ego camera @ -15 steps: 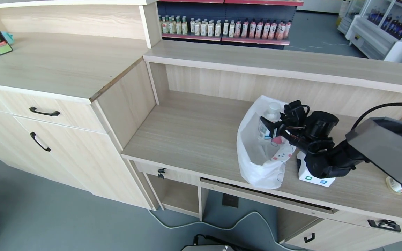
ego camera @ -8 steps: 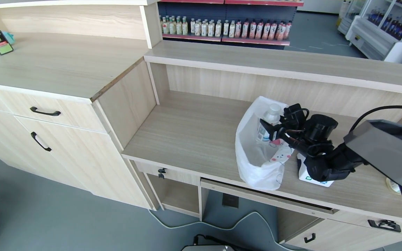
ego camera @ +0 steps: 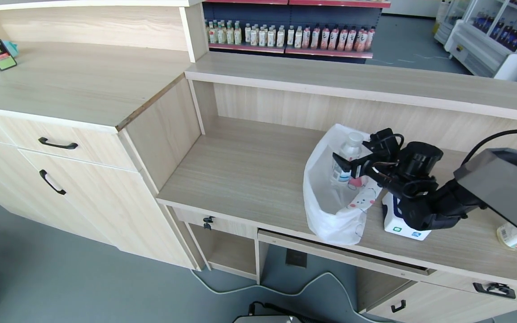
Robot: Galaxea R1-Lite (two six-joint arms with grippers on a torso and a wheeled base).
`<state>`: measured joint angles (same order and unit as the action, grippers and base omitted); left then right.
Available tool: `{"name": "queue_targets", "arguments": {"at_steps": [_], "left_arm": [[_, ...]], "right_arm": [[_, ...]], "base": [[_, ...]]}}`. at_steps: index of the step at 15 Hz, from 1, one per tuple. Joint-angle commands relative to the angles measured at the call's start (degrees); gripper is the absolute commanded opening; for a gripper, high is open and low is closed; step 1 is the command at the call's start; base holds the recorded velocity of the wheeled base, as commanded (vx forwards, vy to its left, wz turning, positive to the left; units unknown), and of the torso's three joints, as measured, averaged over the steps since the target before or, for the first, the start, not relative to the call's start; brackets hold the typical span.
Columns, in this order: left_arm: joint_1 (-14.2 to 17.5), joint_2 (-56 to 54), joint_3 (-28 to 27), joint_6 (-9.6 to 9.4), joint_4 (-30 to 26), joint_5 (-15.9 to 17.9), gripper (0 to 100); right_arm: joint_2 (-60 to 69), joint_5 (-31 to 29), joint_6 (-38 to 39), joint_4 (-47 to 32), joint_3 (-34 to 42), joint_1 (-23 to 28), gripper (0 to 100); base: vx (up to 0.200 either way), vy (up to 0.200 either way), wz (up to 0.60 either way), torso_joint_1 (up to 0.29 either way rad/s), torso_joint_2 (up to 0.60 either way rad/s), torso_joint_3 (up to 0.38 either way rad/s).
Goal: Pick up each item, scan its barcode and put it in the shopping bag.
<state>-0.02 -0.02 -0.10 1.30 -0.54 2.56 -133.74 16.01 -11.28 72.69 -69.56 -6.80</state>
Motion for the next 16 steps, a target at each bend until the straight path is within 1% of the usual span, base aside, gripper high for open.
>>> {"name": "queue_targets", "arguments": {"at_steps": [1, 3, 4, 5, 8, 9, 10, 11, 12, 13, 14, 15, 16], "left_arm": [[-0.06, 0.02, 0.01, 0.01, 0.01, -0.01, 100], [0.02, 0.02, 0.01, 0.01, 0.01, -0.01, 100], [0.02, 0.02, 0.01, 0.01, 0.01, -0.01, 100], [0.02, 0.02, 0.01, 0.01, 0.01, -0.01, 100], [0.02, 0.02, 0.01, 0.01, 0.01, -0.01, 100], [0.02, 0.02, 0.01, 0.01, 0.01, -0.01, 100], [0.02, 0.02, 0.01, 0.01, 0.01, -0.01, 100], [0.02, 0.02, 0.01, 0.01, 0.01, -0.01, 100], [0.02, 0.02, 0.01, 0.01, 0.01, -0.01, 100], [0.02, 0.02, 0.01, 0.01, 0.01, -0.01, 100], [0.02, 0.02, 0.01, 0.01, 0.01, -0.01, 100], [0.02, 0.02, 0.01, 0.01, 0.01, -0.01, 100], [0.02, 0.02, 0.01, 0.01, 0.01, -0.01, 100]], "right_arm": [[10.43, -0.19, -0.24, -1.76, 5.31, 0.83, 100], [21.07, -0.36, -0.85, -5.63, 13.49, 2.67, 100], [27.66, -0.36, -2.61, -9.06, 19.11, 4.96, 100], [32.32, -0.36, -4.54, -12.22, 22.10, 6.98, 100], [43.30, -0.71, -5.60, -25.67, 23.42, 11.55, 100], [44.71, -3.88, -7.44, -26.73, 24.30, 12.95, 100], [45.06, -6.25, -8.15, -27.17, 24.82, 13.22, 100], [46.20, -11.88, -8.50, -29.36, 25.79, 13.66, 100], [46.38, -13.55, -8.32, -30.94, 25.70, 14.27, 100], [46.47, -16.36, -8.24, -34.37, 25.88, 15.68, 100], [46.38, -22.60, -8.15, -38.59, 26.49, 17.26, 100], [45.94, -26.82, -7.44, -40.61, 26.67, 17.79, 100], [45.68, -28.40, -6.48, -41.05, 27.02, 18.32, 100]], "base": [[0.000, 0.000, 0.00, 0.000, 0.00, 0.000], [0.000, 0.000, 0.00, 0.000, 0.00, 0.000], [0.000, 0.000, 0.00, 0.000, 0.00, 0.000], [0.000, 0.000, 0.00, 0.000, 0.00, 0.000], [0.000, 0.000, 0.00, 0.000, 0.00, 0.000], [0.000, 0.000, 0.00, 0.000, 0.00, 0.000], [0.000, 0.000, -0.60, 0.002, 0.00, 0.002], [0.000, 0.000, -0.60, 0.007, 0.01, 0.002], [0.000, 0.000, -0.60, 0.002, 0.00, -0.002], [0.000, 0.000, -0.60, -0.007, 0.00, 0.002], [0.000, 0.000, -0.60, 0.002, 0.00, 0.007], [0.000, 0.000, -0.60, 0.007, 0.01, -0.002], [0.000, 0.000, 0.00, 0.000, 0.00, 0.000]]}}
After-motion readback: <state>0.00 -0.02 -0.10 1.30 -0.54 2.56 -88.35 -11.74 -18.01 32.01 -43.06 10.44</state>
